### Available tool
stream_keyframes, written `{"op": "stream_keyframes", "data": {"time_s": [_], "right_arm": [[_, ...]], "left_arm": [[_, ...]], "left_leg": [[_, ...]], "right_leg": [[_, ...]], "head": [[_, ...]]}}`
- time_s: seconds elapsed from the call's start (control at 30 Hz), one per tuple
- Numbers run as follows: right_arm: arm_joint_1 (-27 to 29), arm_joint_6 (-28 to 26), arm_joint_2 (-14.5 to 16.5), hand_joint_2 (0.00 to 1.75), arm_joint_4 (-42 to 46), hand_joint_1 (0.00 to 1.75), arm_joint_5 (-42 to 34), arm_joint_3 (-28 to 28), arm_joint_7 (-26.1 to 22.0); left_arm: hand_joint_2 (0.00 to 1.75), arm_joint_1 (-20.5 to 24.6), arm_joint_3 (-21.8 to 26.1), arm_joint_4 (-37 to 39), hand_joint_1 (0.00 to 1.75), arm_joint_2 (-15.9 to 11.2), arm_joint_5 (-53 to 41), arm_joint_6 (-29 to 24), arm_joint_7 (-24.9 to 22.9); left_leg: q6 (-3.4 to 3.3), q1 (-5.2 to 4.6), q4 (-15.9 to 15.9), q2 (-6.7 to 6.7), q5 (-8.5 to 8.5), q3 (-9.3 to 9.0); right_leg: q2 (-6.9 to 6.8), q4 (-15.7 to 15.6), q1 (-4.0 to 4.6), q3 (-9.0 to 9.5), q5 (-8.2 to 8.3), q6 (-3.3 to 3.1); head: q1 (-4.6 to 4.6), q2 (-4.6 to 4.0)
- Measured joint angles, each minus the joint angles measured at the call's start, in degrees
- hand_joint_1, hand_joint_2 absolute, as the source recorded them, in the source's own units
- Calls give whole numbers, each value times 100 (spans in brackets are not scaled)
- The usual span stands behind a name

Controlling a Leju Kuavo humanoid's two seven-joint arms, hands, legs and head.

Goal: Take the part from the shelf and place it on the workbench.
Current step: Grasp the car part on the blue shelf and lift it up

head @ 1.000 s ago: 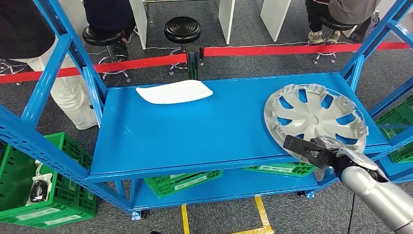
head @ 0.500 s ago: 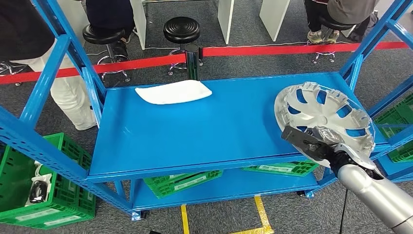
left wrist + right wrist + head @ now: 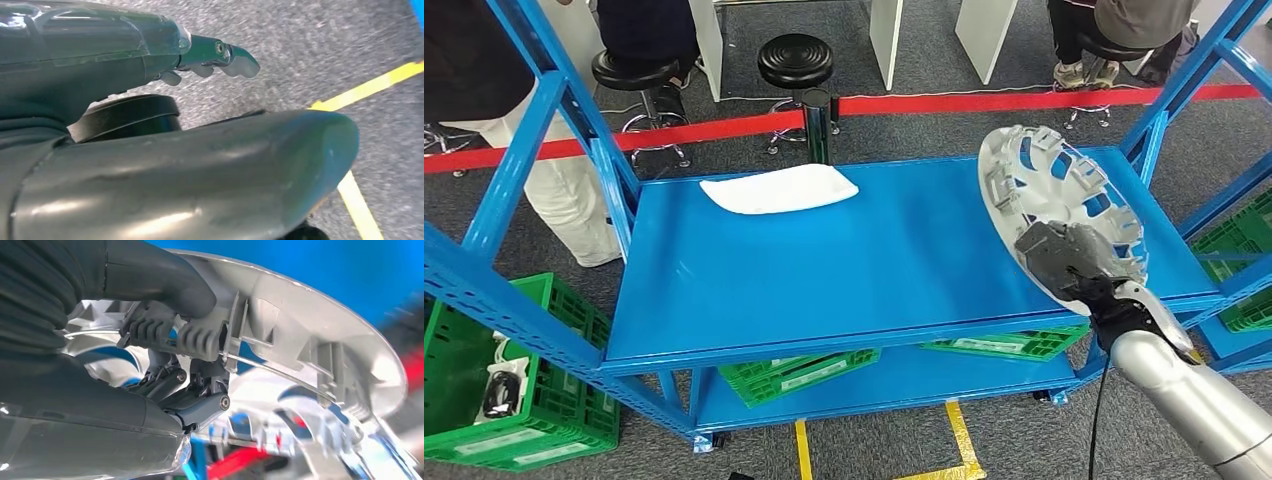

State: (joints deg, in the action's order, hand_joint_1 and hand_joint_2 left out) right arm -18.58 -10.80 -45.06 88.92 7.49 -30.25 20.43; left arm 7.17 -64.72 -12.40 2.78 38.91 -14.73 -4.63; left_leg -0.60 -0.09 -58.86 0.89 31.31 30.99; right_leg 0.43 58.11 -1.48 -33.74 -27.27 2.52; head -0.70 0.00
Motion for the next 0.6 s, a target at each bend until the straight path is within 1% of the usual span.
{"op": "stream_keyframes", "data": {"time_s": [0.1,0.23,0.33,0.43,0.6], "right_arm": [[82,-376,141,175,214,175,-171,197,-336],[176,-479,247,175,472,175,-236,389,-433],[281,-580,309,175,620,175,-290,524,-549],[412,-721,377,175,829,175,-297,673,-654],[680,-1027,498,175,1220,175,-305,974,-845]], "left_arm": [[0,0,0,-1,0,-1,-21,-2,280],[175,0,0,0,0,-2,-32,-9,408],[175,0,0,1,0,-2,-121,-118,467],[175,1,-1,1,0,-2,-222,-302,429],[175,0,0,-2,0,0,-126,-278,577]], "left_leg": [[-1,0,2,0,1,-2],[-1,0,5,-4,1,-3],[-1,0,5,-10,1,-2],[-1,0,5,-14,2,-3],[-1,0,5,-49,2,-8]], "right_leg": [[1,0,0,0,0,0],[0,-1,0,0,0,0],[-2,-1,0,-1,0,0],[-1,-2,0,-1,-1,0],[-14,-4,0,-2,-2,1]], "head": [[1,0],[1,0],[1,0],[1,0],[0,0]]}}
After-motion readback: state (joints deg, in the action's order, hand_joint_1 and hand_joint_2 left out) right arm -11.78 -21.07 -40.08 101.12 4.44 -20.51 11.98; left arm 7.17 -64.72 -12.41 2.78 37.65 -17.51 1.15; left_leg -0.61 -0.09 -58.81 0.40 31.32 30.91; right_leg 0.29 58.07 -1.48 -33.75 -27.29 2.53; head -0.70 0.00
